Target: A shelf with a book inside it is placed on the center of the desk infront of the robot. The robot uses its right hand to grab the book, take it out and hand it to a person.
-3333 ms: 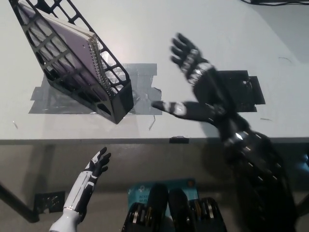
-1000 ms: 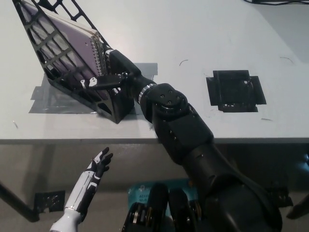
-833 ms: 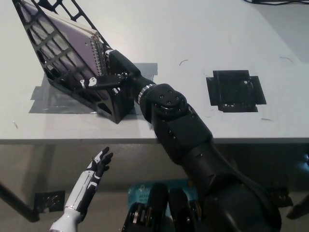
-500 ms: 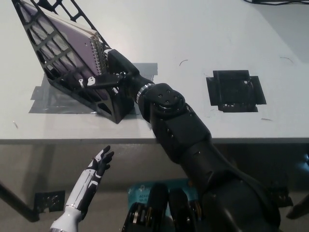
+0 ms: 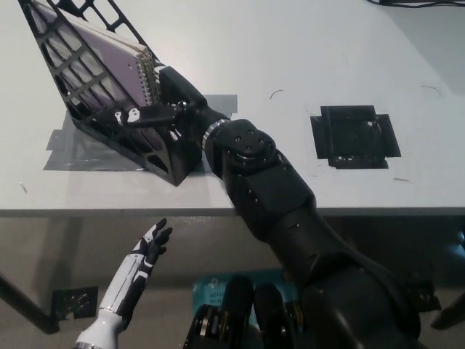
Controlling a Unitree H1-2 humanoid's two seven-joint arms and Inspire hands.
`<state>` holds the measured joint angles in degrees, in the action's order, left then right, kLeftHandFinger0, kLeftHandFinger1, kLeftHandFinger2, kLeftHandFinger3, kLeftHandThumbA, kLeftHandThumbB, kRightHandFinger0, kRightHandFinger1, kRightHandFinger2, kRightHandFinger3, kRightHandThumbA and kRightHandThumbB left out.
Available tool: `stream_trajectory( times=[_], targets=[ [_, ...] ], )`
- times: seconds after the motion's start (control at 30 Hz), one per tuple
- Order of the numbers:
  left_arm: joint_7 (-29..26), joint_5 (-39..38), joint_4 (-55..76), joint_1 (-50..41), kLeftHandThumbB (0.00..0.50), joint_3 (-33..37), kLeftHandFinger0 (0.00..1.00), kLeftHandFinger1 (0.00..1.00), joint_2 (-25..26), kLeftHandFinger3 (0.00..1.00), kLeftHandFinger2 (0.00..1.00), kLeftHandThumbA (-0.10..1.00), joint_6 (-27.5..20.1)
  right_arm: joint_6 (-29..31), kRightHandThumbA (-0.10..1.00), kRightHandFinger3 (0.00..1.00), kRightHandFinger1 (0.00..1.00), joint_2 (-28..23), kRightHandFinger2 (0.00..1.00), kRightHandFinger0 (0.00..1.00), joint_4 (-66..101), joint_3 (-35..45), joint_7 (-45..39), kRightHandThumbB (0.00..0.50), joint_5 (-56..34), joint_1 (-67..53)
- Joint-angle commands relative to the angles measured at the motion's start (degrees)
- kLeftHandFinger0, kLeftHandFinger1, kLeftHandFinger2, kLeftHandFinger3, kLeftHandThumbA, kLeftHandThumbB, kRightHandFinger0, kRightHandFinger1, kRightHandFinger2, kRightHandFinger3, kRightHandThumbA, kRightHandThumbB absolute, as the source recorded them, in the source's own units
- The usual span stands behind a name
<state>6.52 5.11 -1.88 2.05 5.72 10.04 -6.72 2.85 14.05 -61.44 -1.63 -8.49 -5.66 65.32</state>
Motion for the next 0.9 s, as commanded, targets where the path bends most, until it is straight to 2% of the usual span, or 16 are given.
stream_trajectory(
  times=[0.0, 0.03, 0.07, 0.1, 0.13, 0.2, 0.23, 0.27, 0.3, 0.4, 0.53, 0.63, 0.8, 0.83, 0.87],
  targets=[
    [0.7, 0.0, 1.8, 0.7, 0.249, -0.3, 1.0, 1.0, 0.8, 1.0, 1.0, 1.0, -0.8, -1.2, 1.0, 0.58, 0.35, 0.9, 0.43, 0.26, 2.2, -2.5, 6.1, 0.08, 4.9, 5.2],
    [0.7, 0.2, 1.8, 0.8, 0.248, -0.3, 1.0, 1.0, 0.8, 1.0, 1.0, 1.0, -0.8, -2.1, 1.0, 0.35, 0.11, 0.8, 0.17, 0.05, 2.1, -2.8, 6.4, 0.05, 5.4, 5.4],
    [0.6, 0.4, 1.7, 0.8, 0.251, -0.2, 1.0, 1.0, 0.9, 1.0, 1.0, 1.0, -0.8, -3.4, 1.0, 0.17, 0.02, 0.6, 0.03, 0.01, 2.3, -3.3, 6.5, 0.029, 5.9, 5.5],
    [0.6, 0.3, 1.7, 0.8, 0.252, -0.3, 1.0, 1.0, 0.8, 1.0, 1.0, 1.0, -0.8, -4.4, 1.0, 0.07, 0.0, 0.5, 0.01, 0.0, 2.7, -4.1, 6.3, 0.026, 6.5, 5.5],
    [0.6, 0.4, 1.8, 0.8, 0.247, -0.3, 1.0, 1.0, 0.8, 1.0, 1.0, 1.0, -0.7, -6.0, 1.0, 0.03, 0.0, 0.4, 0.03, 0.0, 3.2, -4.9, 5.8, 0.005, 7.1, 5.4],
    [0.7, 0.5, 1.9, 0.8, 0.252, -0.2, 1.0, 1.0, 0.8, 1.0, 1.0, 1.0, -0.6, -7.2, 1.0, 0.04, 0.02, 0.4, 0.13, 0.0, 3.1, -4.8, 4.6, 0.0, 6.1, 5.2],
    [0.7, 0.5, 1.8, 0.8, 0.253, -0.2, 1.0, 1.0, 0.9, 1.0, 1.0, 1.0, -0.6, -7.4, 1.0, 0.06, 0.03, 0.4, 0.21, 0.0, 3.2, -5.0, 4.5, 0.0, 6.3, 5.2],
    [0.7, 0.5, 1.8, 0.8, 0.253, -0.2, 1.0, 1.0, 0.9, 1.0, 1.0, 1.0, -0.6, -7.5, 1.0, 0.06, 0.03, 0.4, 0.21, 0.0, 3.2, -5.0, 4.5, 0.0, 6.3, 5.2],
    [0.7, 0.4, 1.9, 0.8, 0.258, -0.3, 1.0, 1.0, 0.8, 1.0, 1.0, 1.0, -0.5, -7.3, 1.0, 0.19, 0.09, 0.4, 0.37, 0.0, 2.9, -4.7, 4.4, 0.0, 5.9, 5.1],
    [0.7, 0.3, 1.9, 0.8, 0.256, -0.3, 1.0, 1.0, 0.7, 1.0, 1.0, 1.0, -0.7, -7.0, 1.0, 0.37, 0.16, 0.4, 0.49, 0.0, 3.2, -4.2, 4.7, 0.006, 5.6, 4.6],
    [0.5, 0.9, 1.8, 0.9, 0.243, -0.2, 1.0, 1.0, 0.8, 1.0, 1.0, 1.0, -1.0, -7.0, 1.0, 0.42, 0.15, 0.3, 0.46, 0.0, 3.5, -3.8, 5.5, 0.002, 5.5, 4.2],
    [0.5, 1.0, 1.8, 0.9, 0.245, -0.2, 1.0, 1.0, 0.8, 1.0, 1.0, 1.0, -0.8, -6.5, 1.0, 0.34, 0.0, 0.6, 0.27, 0.0, 4.0, -2.4, 6.3, 0.0, 4.1, 3.7],
    [0.6, 1.1, 2.0, 0.9, 0.24, -0.1, 1.0, 1.0, 0.8, 1.0, 1.0, 1.0, -0.4, -6.5, 1.0, 0.23, 0.0, 1.2, 0.16, 0.0, 4.8, 0.7, 6.5, 0.04, 1.2, 3.2],
    [0.7, 0.9, 1.8, 1.1, 0.242, -0.2, 1.0, 1.0, 0.8, 1.0, 1.0, 1.0, -0.5, -5.6, 1.0, 0.16, 0.0, 1.3, 0.06, 0.0, 5.1, 1.6, 6.3, 0.074, 0.3, 3.1],
    [0.9, 0.7, 1.6, 1.3, 0.243, -0.3, 1.0, 1.0, 0.9, 1.0, 1.0, 1.0, -0.6, -4.5, 1.0, 0.12, 0.0, 1.5, 0.0, 0.0, 5.4, 2.9, 6.1, 0.083, -0.7, 3.0]
  ],
)
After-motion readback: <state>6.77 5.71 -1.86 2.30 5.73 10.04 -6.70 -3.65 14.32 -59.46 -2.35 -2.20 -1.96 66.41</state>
